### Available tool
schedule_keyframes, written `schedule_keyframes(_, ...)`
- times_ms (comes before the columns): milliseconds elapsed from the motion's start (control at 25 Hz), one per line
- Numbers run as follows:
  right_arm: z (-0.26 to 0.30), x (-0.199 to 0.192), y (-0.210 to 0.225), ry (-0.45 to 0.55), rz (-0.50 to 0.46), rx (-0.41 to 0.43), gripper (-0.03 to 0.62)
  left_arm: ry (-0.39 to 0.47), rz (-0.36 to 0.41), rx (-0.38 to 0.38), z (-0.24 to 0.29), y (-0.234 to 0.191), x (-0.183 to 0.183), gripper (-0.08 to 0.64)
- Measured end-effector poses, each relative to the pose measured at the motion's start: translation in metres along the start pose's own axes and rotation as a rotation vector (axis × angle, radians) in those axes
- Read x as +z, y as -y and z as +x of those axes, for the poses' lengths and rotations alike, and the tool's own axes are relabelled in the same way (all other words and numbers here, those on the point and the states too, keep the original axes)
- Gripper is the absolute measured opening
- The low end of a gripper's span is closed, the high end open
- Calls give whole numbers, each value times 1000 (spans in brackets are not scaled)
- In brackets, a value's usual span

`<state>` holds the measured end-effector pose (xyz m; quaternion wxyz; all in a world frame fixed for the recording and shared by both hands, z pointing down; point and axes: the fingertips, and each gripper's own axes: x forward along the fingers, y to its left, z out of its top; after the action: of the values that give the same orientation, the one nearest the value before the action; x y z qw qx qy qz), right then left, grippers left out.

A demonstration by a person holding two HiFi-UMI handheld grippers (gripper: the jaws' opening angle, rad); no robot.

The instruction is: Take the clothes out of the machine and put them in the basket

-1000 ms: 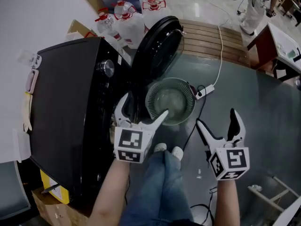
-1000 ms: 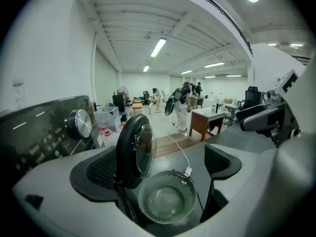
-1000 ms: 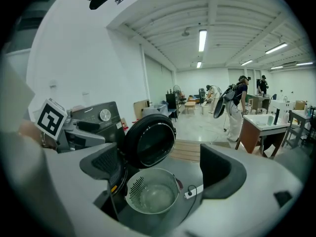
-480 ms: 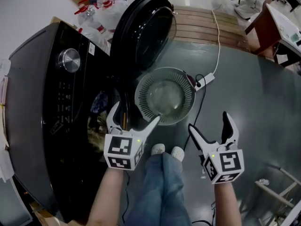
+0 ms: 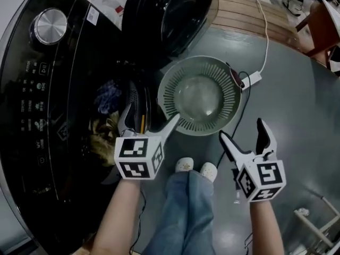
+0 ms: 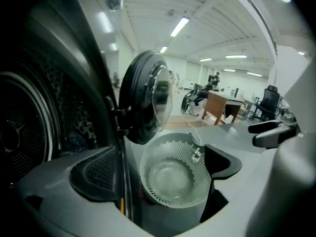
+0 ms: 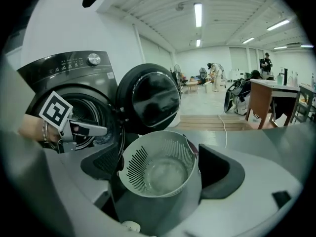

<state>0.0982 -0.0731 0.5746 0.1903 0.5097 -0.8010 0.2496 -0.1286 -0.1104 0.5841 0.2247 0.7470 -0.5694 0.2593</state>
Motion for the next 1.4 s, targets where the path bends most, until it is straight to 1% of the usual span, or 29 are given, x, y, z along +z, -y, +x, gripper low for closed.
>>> schedule_keyframes(160,8,-11,-4,-36,4,21,502,-62,-12,163,11,-52,-32,558)
schedule_keyframes(320,22,-18,-5,-62,-13,43,502,-108,-51,323,10,-115,-54,558)
schedule_keyframes(440,37,-28,-6,-84,-26,63,502,-120,-131,428,5,-157,-64,558)
schedule_keyframes(520,51,-36,-8,-105,-22,67,502,-122,-192,483,3,-177,-71,558)
schedule_keyframes(560,58,-40,-9,-114,-11,68,502,-123,-209,506,3,-185,-73,558)
schedule_keyframes(640,73,-45,-15,-126,18,73,500,-139,-204,546,5,-197,-80,558)
schedule_keyframes(760,93,-49,-28,-145,39,86,500,-191,-156,593,11,-215,-94,558)
schedule_keyframes(800,99,-51,-34,-155,41,92,500,-199,-152,614,11,-222,-98,558)
schedule_keyframes(960,130,-62,-79,-193,40,159,500,-191,-180,724,3,-253,-110,558)
schedule_keyframes(1080,151,-69,-112,-237,18,197,500,-243,-135,759,9,-266,-126,558)
schedule_keyframes(1120,156,-71,-121,-257,16,206,500,-254,-121,759,13,-269,-128,558)
schedule_keyframes(1240,168,-77,-158,-304,44,252,477,-259,-90,724,27,-276,-128,558)
schedule_keyframes(1320,174,-79,-179,-304,58,288,474,-289,-55,720,35,-284,-131,558)
schedule_keyframes(1400,179,-83,-189,-298,53,312,474,-336,-17,728,43,-293,-134,558)
